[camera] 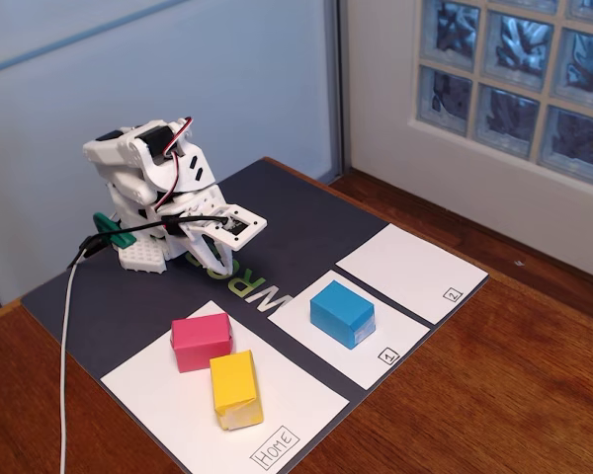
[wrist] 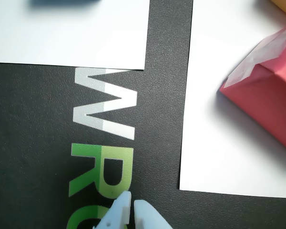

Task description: Move box yellow to zone 2

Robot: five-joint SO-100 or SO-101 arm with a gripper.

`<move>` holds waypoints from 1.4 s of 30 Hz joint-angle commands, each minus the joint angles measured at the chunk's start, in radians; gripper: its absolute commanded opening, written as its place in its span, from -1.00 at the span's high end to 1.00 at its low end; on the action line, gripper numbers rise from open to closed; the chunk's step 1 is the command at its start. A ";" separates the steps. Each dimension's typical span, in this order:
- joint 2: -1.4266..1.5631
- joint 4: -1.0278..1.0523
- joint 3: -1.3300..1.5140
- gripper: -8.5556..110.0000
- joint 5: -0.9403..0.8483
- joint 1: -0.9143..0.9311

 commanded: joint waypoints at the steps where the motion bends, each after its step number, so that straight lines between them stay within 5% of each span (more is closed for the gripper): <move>1: 0.052 0.015 0.044 0.86 -0.011 -0.009; 11: 0.052 0.005 0.044 0.86 -0.063 0.049; 23: 0.025 -0.060 -0.025 0.86 0.072 -0.023; 42: -0.960 -0.176 -0.919 0.87 0.123 0.061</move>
